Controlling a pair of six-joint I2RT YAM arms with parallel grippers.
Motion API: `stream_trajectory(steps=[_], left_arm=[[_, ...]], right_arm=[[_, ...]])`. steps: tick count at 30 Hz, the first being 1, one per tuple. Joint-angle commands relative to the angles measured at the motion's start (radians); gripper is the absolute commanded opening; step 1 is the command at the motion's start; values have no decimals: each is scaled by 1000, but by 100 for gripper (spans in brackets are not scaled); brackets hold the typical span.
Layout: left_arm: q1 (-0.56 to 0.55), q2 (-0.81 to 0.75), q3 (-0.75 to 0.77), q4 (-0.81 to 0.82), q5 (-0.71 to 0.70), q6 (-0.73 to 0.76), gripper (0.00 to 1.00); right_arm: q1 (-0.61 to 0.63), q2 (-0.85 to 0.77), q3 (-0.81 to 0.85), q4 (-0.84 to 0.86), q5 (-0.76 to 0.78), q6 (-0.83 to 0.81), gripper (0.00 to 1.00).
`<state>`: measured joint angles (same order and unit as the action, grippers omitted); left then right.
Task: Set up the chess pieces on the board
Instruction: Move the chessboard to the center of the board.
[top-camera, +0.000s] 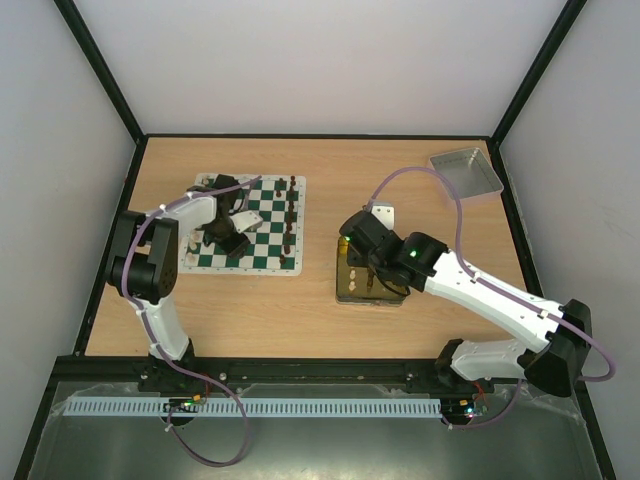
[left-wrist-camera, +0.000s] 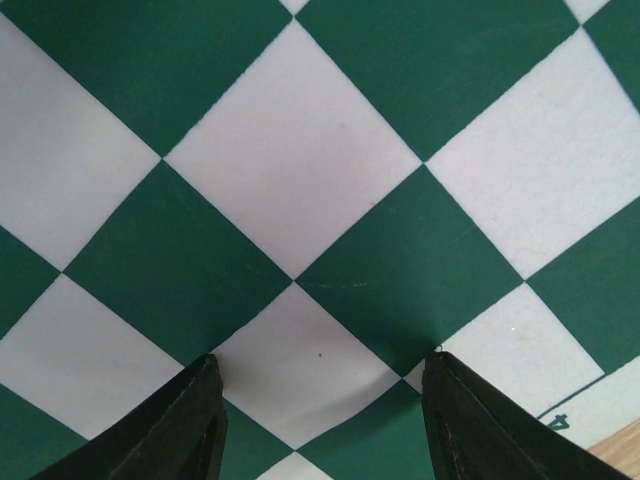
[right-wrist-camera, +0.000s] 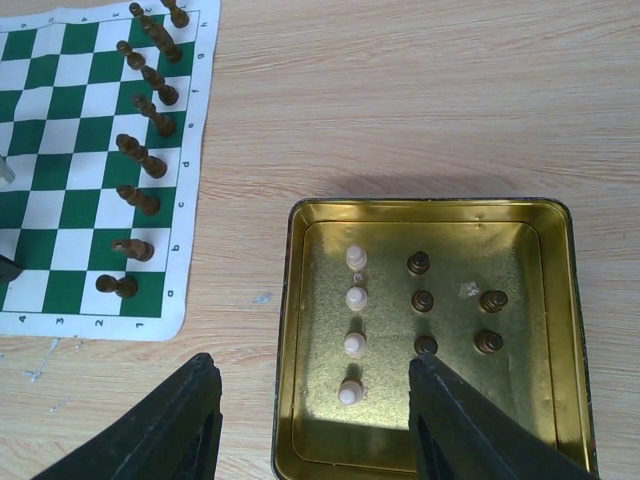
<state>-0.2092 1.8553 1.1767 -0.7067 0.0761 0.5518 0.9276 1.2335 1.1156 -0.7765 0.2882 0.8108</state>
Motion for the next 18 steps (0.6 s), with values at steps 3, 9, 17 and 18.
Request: stream_trajectory(steps=[3,9,17,18], left_arm=[[-5,29,-16,4,-8,-9,56],[-5,28,-44,10,0,-8,57],[-15,24,-82,-2,20,-9,57],[-19,20,-90,-2,20,-10,57]], right_arm=[[-8,-20,-15,-29,31,-15,49],[-10,-19,-14,-23,31,-18,49],[-12,-17,3,-34,47,-27,49],[-13,-18,9,-37,50,-29,49]])
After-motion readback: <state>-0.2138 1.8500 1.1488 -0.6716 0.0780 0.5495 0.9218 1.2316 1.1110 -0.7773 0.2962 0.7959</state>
